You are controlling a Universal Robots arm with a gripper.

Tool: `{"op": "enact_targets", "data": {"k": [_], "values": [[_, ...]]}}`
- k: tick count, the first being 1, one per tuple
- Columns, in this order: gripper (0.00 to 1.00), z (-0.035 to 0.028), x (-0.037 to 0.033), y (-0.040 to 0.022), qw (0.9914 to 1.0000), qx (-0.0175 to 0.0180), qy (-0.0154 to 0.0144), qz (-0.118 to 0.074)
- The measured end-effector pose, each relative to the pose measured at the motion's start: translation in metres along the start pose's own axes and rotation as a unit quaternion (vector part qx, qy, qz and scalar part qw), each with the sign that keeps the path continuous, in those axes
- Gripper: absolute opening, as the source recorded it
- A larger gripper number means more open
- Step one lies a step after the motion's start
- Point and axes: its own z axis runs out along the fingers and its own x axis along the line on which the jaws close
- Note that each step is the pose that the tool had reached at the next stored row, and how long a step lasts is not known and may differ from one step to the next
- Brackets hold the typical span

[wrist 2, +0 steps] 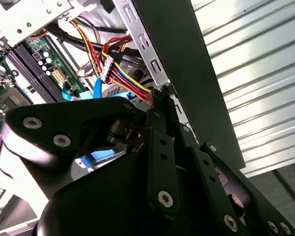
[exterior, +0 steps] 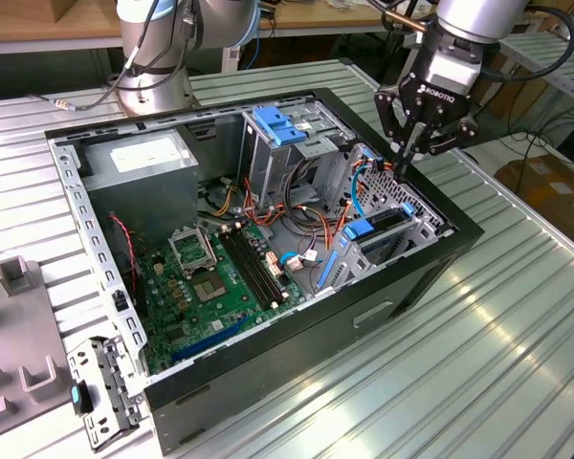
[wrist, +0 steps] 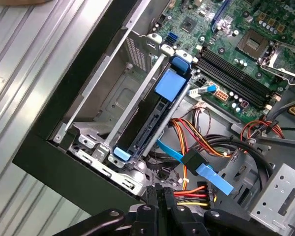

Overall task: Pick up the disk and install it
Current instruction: 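Insert the first disk wire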

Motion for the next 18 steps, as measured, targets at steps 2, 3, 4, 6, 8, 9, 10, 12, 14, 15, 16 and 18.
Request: {"op": "enact_targets", "data": {"k": [2, 3, 4, 6, 8, 9, 10, 12, 14, 15, 16, 18], "values": [[0.16, 0.0001, 0.0, -0.0001, 0.9998, -0.0007, -0.0004, 0.02], [0.16, 0.0002, 0.0, -0.0001, 0.99965, -0.0008, -0.0006, 0.026], [0.16, 0.0002, 0.0, 0.0, 0.99946, -0.0011, -0.0007, 0.033], [0.16, 0.0003, 0.0, 0.0, 0.99887, -0.0016, -0.001, 0.048], [0.16, 0.0003, 0.0, -0.0001, 0.99812, -0.002, -0.0012, 0.061], [0.16, 0.0004, 0.0, -0.0001, 0.99757, -0.0023, -0.0014, 0.07], [0.16, 0.0005, 0.0, -0.0001, 0.99706, -0.0025, -0.0016, 0.077], [0.16, 0.0005, 0.0, -0.0001, 0.99575, -0.003, -0.0019, 0.092], [0.16, 0.0005, 0.0, -0.0001, 0.9941, -0.0036, -0.0022, 0.108], [0.16, 0.0005, 0.0, -0.0001, 0.99288, -0.0039, -0.0024, 0.119], [0.16, 0.0005, 0.0, -0.0001, 0.99191, -0.0042, -0.0026, 0.127], [0.16, 0.0005, 0.0, -0.0001, 0.98985, -0.0047, -0.0029, 0.142]]}}
